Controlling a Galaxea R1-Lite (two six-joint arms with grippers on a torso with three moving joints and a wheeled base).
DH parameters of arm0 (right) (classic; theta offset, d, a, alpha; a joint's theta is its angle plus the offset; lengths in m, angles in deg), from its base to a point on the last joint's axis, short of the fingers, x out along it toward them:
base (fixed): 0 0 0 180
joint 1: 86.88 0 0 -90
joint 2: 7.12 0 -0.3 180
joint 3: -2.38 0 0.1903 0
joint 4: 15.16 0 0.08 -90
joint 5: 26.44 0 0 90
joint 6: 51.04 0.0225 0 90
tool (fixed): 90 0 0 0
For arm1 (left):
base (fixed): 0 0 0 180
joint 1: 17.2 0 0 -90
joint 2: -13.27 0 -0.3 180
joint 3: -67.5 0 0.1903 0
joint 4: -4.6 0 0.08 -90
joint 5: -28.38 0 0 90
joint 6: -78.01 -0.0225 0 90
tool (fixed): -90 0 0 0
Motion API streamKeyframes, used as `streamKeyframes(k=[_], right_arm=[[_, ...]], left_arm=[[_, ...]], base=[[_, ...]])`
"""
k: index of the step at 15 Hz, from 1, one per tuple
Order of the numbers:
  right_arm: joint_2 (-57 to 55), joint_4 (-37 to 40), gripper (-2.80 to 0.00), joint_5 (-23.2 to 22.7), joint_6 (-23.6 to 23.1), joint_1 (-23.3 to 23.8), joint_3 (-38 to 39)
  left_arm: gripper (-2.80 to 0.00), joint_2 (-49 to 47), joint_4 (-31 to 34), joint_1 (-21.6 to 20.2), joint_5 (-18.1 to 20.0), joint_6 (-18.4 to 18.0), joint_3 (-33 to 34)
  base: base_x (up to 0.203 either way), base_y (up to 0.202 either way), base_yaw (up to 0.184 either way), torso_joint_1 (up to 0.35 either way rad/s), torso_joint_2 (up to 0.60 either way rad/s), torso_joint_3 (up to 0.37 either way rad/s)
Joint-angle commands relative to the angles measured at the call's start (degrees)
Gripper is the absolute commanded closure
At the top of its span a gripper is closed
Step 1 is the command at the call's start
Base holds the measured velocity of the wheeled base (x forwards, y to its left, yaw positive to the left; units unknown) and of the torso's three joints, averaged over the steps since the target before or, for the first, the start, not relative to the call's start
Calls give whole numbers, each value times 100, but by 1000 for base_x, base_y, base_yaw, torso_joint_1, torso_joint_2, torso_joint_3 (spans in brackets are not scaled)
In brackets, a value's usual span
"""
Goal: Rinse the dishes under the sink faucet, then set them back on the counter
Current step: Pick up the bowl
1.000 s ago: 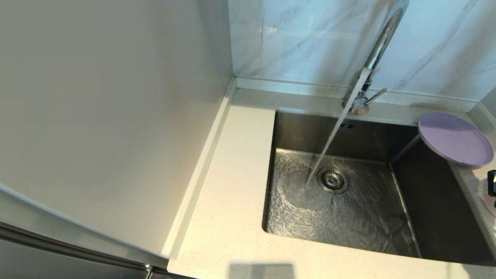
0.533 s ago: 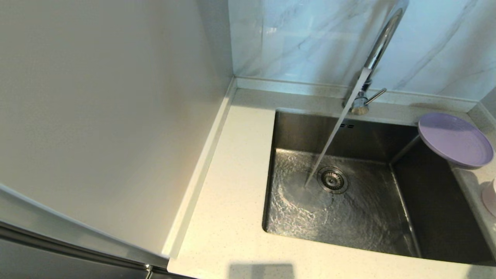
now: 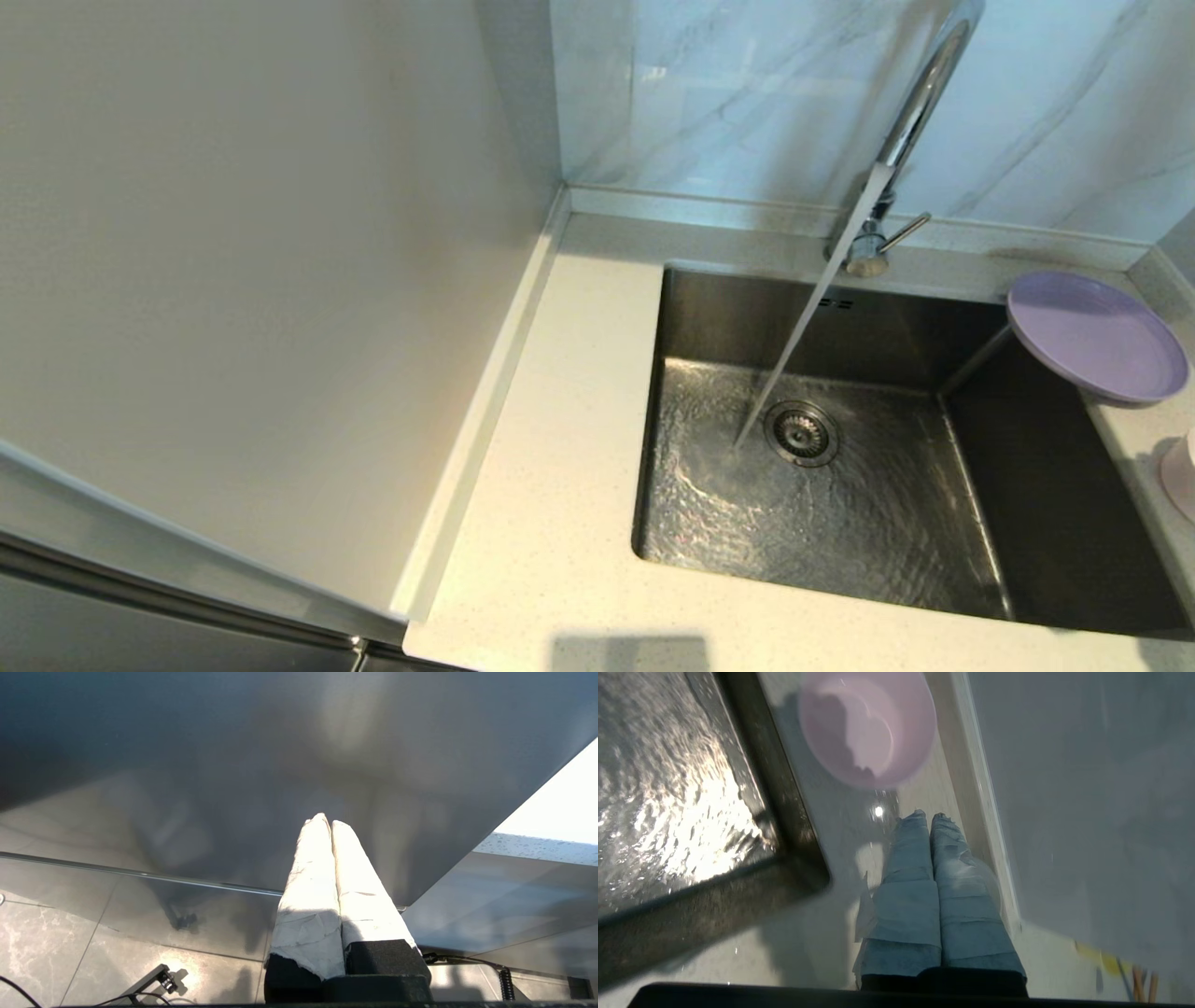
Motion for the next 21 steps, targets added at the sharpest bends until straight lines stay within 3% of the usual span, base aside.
streamKeyframes(k=[1, 4, 8, 10, 13, 14, 15, 21], right_arm=[[123, 1286, 0, -215, 53, 460, -405], [10, 2175, 0, -937, 93, 1049, -435], [-319, 2312, 0, -1935, 675, 1538, -218], [-549, 2227, 0, -2081, 897, 1681, -83], [-723, 1327, 0, -2046, 841, 2070, 432], [-770, 1021, -123, -2030, 769, 2168, 627], [-820, 859, -280, -2022, 679, 2299, 776], [-942, 788, -280, -2071, 654, 2542, 1008]], left_arm=[[0, 0, 0, 0, -1, -1, 0], [0, 0, 0, 0, -1, -1, 0], [0, 0, 0, 0, -1, -1, 0], [0, 0, 0, 0, -1, -1, 0], [0, 0, 0, 0, -1, -1, 0], [0, 0, 0, 0, -1, -1, 0], [0, 0, 0, 0, -1, -1, 0], [0, 0, 0, 0, -1, -1, 0]], base=[[0, 0, 0, 0, 0, 0], [0, 0, 0, 0, 0, 0], [0, 0, 0, 0, 0, 0], [0, 0, 0, 0, 0, 0], [0, 0, 0, 0, 0, 0], [0, 0, 0, 0, 0, 0], [0, 0, 0, 0, 0, 0], [0, 0, 0, 0, 0, 0]])
